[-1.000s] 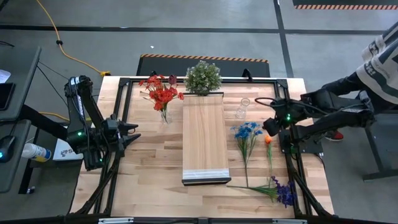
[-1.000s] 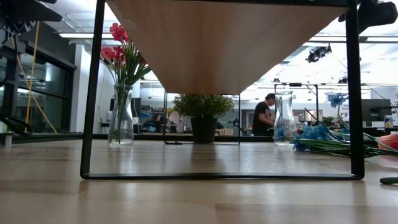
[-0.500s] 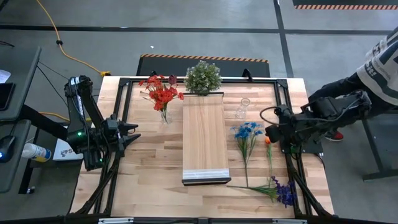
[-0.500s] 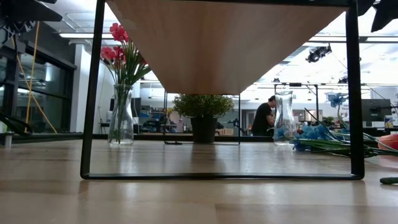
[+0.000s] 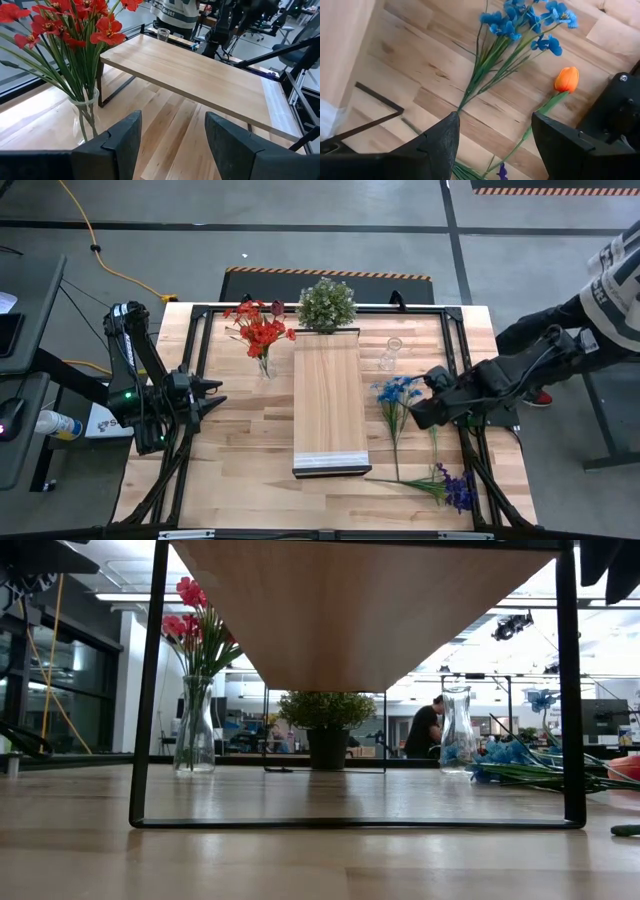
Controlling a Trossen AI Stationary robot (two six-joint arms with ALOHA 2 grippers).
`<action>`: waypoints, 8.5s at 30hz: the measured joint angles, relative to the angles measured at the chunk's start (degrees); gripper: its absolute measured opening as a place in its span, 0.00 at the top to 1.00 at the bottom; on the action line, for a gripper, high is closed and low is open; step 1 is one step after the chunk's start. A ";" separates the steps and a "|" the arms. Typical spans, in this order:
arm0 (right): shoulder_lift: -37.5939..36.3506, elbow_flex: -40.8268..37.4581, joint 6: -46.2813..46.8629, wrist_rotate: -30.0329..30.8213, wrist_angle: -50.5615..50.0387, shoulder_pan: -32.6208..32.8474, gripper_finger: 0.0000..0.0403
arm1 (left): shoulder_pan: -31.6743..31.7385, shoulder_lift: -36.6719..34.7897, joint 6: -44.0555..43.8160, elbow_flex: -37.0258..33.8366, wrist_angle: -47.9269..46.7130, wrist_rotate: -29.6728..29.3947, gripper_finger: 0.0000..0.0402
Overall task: Pick and place flowers into a vace then onto a shelf
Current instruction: Put the blue flowers into the right transparent vase
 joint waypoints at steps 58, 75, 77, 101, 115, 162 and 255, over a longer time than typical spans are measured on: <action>12.32 -33.05 10.94 -8.69 56.03 0.01 0.41 | 0.09 0.02 -0.02 0.00 1.86 -0.02 0.38; 19.35 -32.74 11.59 -9.66 57.64 0.04 0.41 | 0.09 0.01 -0.02 0.00 1.87 -0.02 0.38; 19.39 -32.74 11.96 -9.40 57.13 0.01 0.42 | 0.09 0.01 -0.02 0.00 1.86 -0.02 0.38; 19.52 -32.98 12.05 -7.93 54.85 0.04 0.80 | 0.09 0.03 0.43 0.00 1.86 2.01 0.38; 19.59 -32.89 12.85 -7.96 54.84 0.01 0.96 | 0.09 0.03 0.44 0.00 1.86 2.14 0.38; -3.47 -32.89 14.80 -13.55 43.93 -2.94 0.99 | 0.08 0.03 0.42 0.00 1.57 2.49 0.38; -40.56 -32.87 -18.88 25.40 65.07 -2.93 0.99 | 0.09 0.03 0.42 0.00 2.58 1.28 0.38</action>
